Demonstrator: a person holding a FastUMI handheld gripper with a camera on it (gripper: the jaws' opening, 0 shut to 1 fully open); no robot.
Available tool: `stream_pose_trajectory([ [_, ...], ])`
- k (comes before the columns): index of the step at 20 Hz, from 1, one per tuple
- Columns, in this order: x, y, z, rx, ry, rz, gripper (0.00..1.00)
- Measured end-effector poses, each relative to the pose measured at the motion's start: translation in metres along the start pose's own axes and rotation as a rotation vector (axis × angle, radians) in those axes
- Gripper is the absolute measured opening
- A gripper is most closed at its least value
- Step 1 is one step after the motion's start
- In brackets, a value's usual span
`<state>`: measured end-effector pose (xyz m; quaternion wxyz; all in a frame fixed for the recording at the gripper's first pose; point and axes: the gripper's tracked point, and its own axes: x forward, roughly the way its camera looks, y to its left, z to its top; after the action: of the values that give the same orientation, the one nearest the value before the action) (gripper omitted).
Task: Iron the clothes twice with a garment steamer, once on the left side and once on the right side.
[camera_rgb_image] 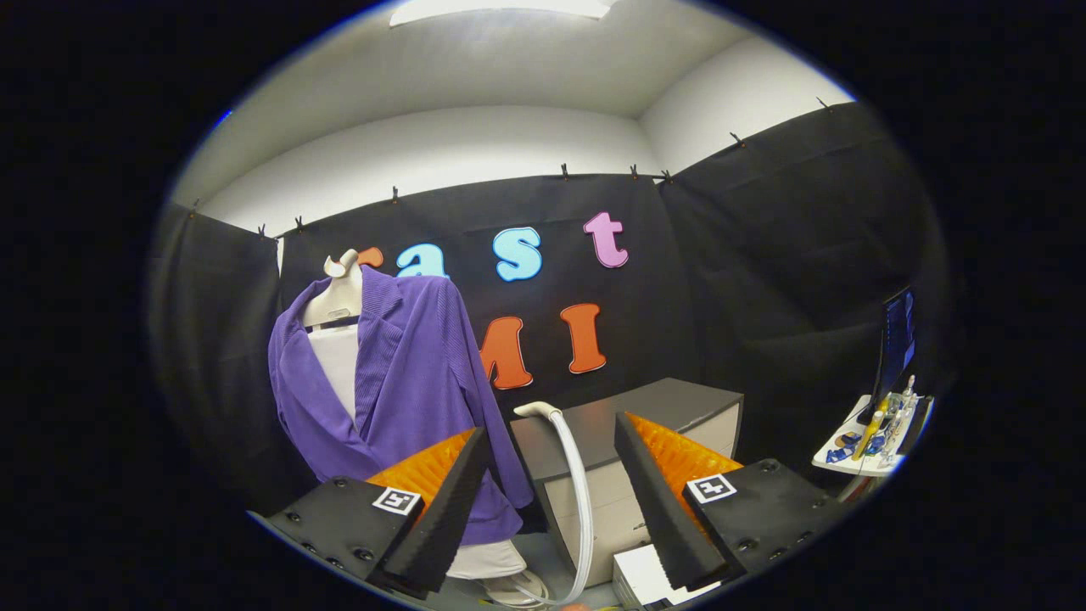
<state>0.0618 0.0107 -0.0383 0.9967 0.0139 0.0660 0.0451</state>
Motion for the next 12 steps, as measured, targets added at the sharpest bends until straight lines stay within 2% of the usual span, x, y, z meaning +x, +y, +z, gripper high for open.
stream_pose_trajectory([
  [7,0.099,-0.015,-0.021,-0.052,0.124,-0.007,0.99],
  [12,0.195,-0.004,-0.033,-0.057,0.209,0.072,0.98],
])
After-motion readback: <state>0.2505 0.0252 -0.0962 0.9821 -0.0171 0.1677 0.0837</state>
